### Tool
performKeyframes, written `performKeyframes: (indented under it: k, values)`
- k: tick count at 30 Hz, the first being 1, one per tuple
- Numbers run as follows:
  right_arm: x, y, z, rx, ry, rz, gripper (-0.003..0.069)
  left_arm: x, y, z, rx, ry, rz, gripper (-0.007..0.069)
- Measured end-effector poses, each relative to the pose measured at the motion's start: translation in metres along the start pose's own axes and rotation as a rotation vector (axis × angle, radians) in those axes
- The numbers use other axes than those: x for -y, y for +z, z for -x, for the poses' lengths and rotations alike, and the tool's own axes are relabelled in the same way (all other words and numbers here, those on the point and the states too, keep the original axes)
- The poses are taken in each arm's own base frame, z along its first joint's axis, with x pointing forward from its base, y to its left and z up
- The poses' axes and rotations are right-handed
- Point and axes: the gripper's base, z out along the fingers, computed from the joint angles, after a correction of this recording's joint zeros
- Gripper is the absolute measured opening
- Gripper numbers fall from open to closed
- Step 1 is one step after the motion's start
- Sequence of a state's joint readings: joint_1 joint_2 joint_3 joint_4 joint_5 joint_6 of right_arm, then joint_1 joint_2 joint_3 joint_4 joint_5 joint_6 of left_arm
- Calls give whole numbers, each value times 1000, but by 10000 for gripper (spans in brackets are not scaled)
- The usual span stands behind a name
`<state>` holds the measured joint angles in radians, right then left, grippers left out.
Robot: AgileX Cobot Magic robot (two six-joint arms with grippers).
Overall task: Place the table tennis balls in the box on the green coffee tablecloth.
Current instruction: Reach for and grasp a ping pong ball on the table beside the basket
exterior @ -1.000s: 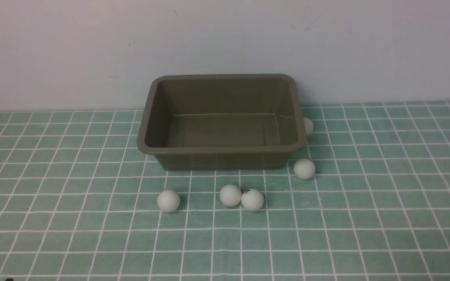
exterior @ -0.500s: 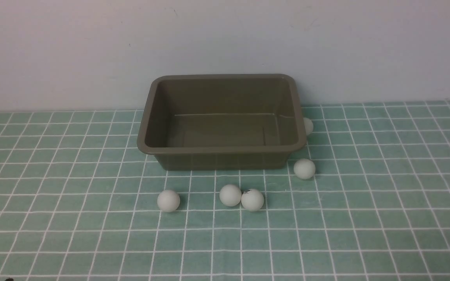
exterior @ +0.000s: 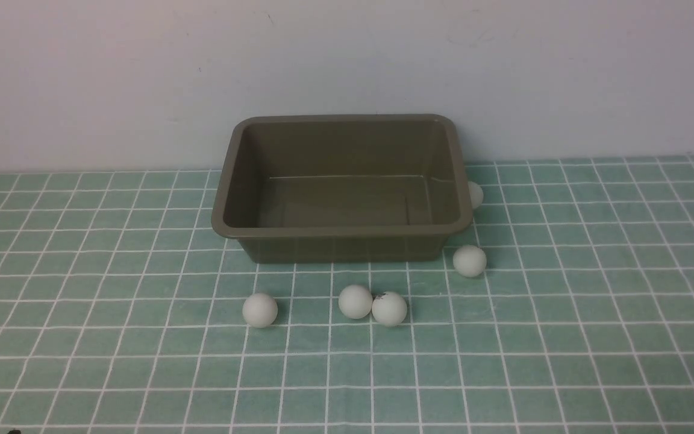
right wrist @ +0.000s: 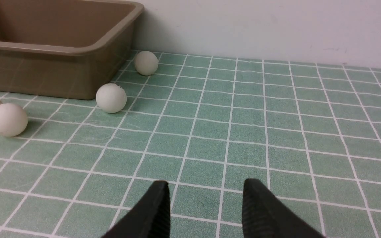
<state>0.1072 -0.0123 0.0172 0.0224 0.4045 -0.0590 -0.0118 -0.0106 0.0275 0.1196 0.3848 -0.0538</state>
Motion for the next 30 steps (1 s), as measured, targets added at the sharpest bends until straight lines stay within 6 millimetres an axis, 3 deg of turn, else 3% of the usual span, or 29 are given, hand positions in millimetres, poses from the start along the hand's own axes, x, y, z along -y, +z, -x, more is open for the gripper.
performKeyframes:
  k: [4,9,15,30]
  values:
    - [0,-2,5,18,23,1,285,0,0,0,0,0,0,426]
    - [3,-23,56,177,39,-5,285,0,0,0,0,0,0,426]
    - [5,-44,90,267,50,-3,285,0,0,0,0,0,0,426]
    - [4,-46,93,281,64,3,285,0,0,0,0,0,0,426]
